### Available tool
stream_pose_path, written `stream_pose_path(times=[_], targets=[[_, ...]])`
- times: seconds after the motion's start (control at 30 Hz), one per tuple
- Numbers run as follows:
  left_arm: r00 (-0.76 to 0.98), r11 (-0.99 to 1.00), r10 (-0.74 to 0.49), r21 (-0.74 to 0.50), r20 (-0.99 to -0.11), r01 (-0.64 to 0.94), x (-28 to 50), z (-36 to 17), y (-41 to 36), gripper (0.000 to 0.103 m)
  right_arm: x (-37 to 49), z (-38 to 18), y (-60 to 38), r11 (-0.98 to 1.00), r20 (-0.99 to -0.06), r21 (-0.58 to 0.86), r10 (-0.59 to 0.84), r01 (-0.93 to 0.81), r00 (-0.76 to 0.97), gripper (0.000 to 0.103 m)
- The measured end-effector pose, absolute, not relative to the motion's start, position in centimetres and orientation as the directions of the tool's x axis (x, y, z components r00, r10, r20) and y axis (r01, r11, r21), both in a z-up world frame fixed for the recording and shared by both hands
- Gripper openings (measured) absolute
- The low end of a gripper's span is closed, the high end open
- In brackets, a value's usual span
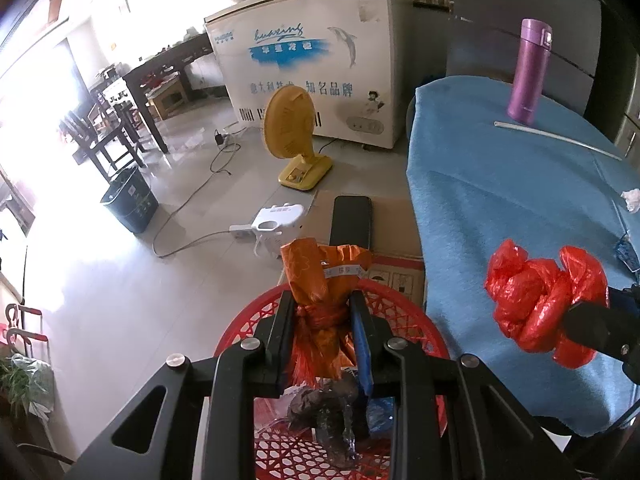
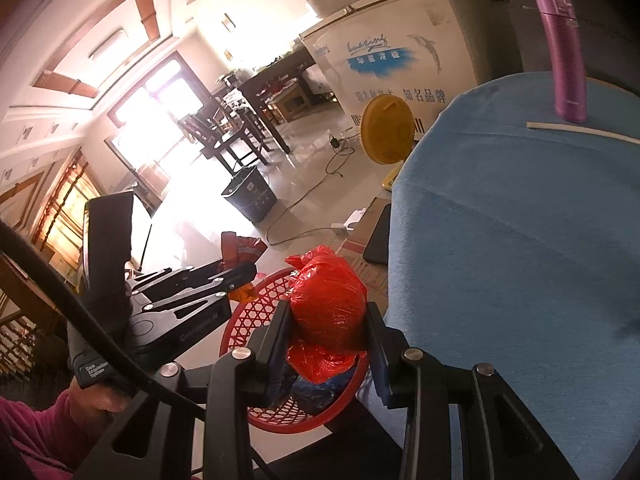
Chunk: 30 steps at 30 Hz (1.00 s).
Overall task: Collect trash
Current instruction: 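Carry the orange and red bags toward the red basket, then lower both bags into the red basket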
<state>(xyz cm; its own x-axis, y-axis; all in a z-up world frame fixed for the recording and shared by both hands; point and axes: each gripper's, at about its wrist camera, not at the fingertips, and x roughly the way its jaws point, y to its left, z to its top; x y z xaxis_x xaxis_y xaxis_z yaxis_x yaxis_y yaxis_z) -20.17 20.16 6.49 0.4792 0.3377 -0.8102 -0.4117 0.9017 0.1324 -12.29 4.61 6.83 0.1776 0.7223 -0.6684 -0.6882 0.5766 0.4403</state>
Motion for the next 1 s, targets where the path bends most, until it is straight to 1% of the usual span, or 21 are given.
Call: stream_pose_path(times=[1.0], targets=[[0.395,0.884,0.352,0.163,-0.848,-0.437,-21.7,4.3,22.4,0.028,-11.6,4.8,9.4,0.538,-0.711,0.432,0.697,-0.724,0.094,0.038]])
